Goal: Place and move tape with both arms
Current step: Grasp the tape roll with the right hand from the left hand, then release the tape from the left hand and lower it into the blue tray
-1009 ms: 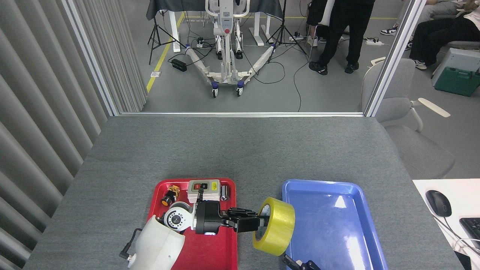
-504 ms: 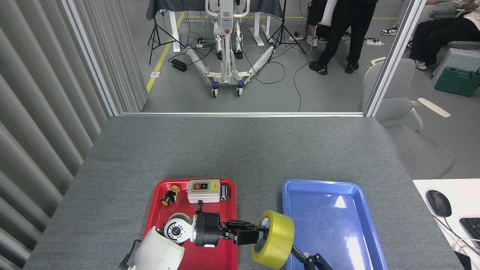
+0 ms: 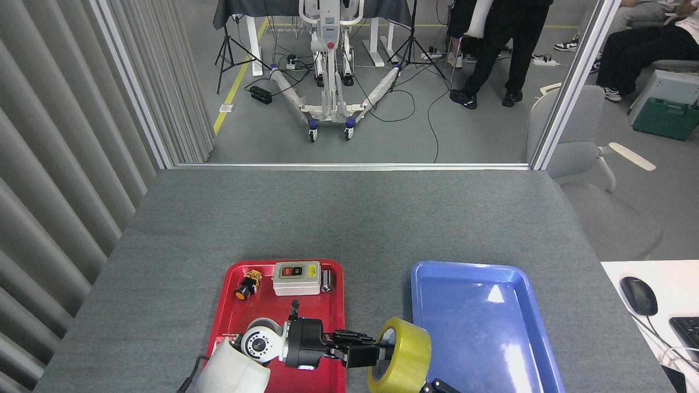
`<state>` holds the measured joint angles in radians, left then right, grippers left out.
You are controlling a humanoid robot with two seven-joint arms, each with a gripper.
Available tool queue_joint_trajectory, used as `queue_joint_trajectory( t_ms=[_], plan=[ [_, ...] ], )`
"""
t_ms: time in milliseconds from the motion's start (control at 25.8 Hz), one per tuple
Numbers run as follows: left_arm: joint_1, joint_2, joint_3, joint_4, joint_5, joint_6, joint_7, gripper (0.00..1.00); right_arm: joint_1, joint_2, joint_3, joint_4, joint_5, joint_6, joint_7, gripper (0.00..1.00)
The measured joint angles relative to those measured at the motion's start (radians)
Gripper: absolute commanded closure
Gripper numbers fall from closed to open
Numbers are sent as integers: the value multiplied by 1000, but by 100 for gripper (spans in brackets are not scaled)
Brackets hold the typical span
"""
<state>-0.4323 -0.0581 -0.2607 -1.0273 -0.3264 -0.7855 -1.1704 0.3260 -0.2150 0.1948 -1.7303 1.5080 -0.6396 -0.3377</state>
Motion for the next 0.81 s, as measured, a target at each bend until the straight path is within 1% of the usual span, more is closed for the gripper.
queue_joint_trajectory(
  t_ms=[39, 78, 116, 155, 194, 272, 310, 349, 388, 427, 466, 543, 698, 737, 815],
  plan=[
    [1, 0, 0, 0, 0, -1, -2, 100, 1, 0, -1, 1, 0, 2, 0, 75],
    [1, 0, 0, 0, 0, -2, -2, 98, 2, 0, -1, 1, 1, 3, 0, 75],
    [3, 0, 0, -1, 0, -3, -4, 93, 3, 0, -1, 2, 1, 0, 0, 75],
    [3, 0, -1, -1, -1, -3, -5, 85, 3, 0, -2, 2, 1, -1, 0, 75],
    [3, 0, 0, -1, -1, -3, -5, 72, 3, 0, -3, 2, 1, -1, 0, 76],
    [3, -1, 2, -1, -1, -3, -5, 37, 3, 0, -6, 4, 2, -3, 0, 79],
    [3, -1, 6, -1, 0, -3, -6, 21, 3, 0, -7, 4, 2, -4, 0, 81],
    [3, -2, 10, 0, 2, -2, -8, 10, 3, -1, -8, 5, 2, -5, 0, 83],
    [2, -2, 18, 0, 5, 4, -3, 7, 3, -1, -11, 6, 2, 2, 1, 83],
    [0, -2, 44, 1, 9, 5, 10, 5, 4, -3, -14, 8, 2, 22, 6, 83],
    [-1, -1, 71, 1, 14, 5, 15, 0, 2, -2, -12, 7, 1, 29, 7, 83],
    [-3, 6, 122, -5, 25, 4, 30, 1, 1, -2, -13, 7, 1, 36, 10, 84],
    [25, 25, 169, -50, 40, 0, 55, 1, -3, -1, -16, 10, 0, 78, 6, 84],
    [42, 35, 177, -62, 40, 0, 74, 1, -8, 0, -21, 12, 0, 96, 4, 86],
    [80, 74, 197, -87, 35, 0, 164, 1, -23, 0, -40, 17, -3, 139, 32, 86]
  ],
)
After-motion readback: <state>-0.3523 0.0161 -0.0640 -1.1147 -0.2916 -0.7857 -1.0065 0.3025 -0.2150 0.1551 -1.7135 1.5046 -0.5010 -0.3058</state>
